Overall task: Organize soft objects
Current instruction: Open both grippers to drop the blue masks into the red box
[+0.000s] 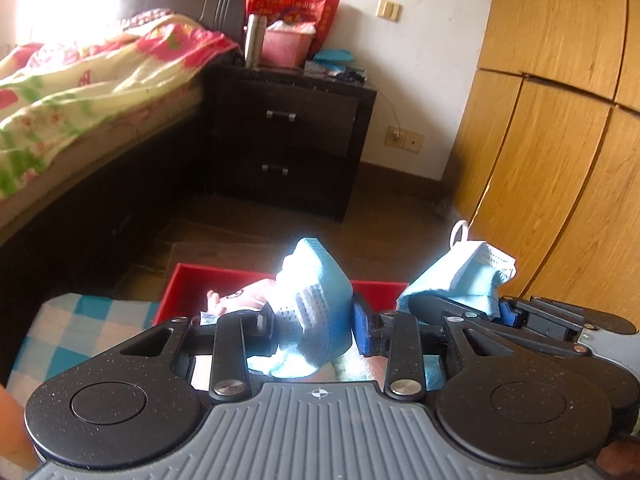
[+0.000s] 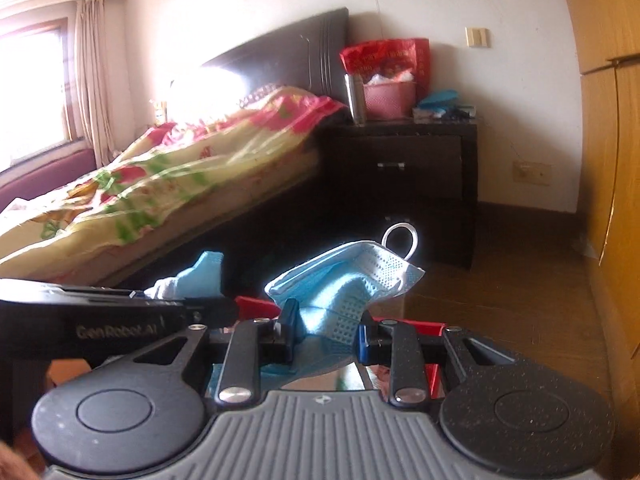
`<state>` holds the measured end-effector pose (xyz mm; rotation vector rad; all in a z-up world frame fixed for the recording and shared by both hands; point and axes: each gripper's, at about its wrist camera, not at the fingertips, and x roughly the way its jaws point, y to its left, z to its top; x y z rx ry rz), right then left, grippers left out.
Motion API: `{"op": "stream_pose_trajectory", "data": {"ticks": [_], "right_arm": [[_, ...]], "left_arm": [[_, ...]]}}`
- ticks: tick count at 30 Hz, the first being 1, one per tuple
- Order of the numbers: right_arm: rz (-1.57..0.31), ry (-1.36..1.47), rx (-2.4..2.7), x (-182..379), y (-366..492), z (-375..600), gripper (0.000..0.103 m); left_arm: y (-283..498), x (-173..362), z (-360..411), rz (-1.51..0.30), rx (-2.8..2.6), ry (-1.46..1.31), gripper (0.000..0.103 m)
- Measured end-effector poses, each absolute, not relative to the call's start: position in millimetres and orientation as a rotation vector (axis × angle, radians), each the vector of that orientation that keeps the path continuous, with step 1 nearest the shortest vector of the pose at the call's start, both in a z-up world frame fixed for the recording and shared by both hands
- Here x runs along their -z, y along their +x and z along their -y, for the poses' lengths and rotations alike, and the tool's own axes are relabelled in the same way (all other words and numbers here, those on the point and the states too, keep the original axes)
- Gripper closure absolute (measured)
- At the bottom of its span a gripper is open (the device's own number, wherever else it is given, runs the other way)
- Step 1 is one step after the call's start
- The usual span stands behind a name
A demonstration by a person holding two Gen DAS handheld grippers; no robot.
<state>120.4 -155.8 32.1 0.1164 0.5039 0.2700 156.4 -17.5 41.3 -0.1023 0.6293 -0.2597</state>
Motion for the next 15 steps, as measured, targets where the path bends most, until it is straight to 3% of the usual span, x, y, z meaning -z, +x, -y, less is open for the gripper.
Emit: {"op": "stream_pose_trajectory", "data": {"ticks": [5, 8, 11, 12, 13, 15], "right_arm": [[-0.516, 0.102, -0.25, -13, 135, 157, 0.094], [-0.543, 0.098, -0.24, -3, 141, 157, 0.089], [-0.575, 0.121, -0.24, 3, 145, 162, 0.079], [-0.584, 0.13, -0.238, 5, 146, 164, 0.068], [-0.587, 0.146, -0.242, 7, 146, 166, 0.061], [-0.612, 0.188, -0.251, 11, 149, 170, 0.057]], "left_arm": [[168, -28, 22, -0.668, 0.26, -0.075, 0.066], [169, -25, 20, -0.677, 0.241, -0.068, 0.055], [171, -25, 15, -0.682, 0.228, -0.09, 0.041], [171, -25, 13, -0.68, 0.237, -0.103, 0.036], [172, -26, 12, -0.679, 0.242, -0.112, 0.035], [173, -27, 13, -0.68, 0.243, -0.115, 0.035]]}}
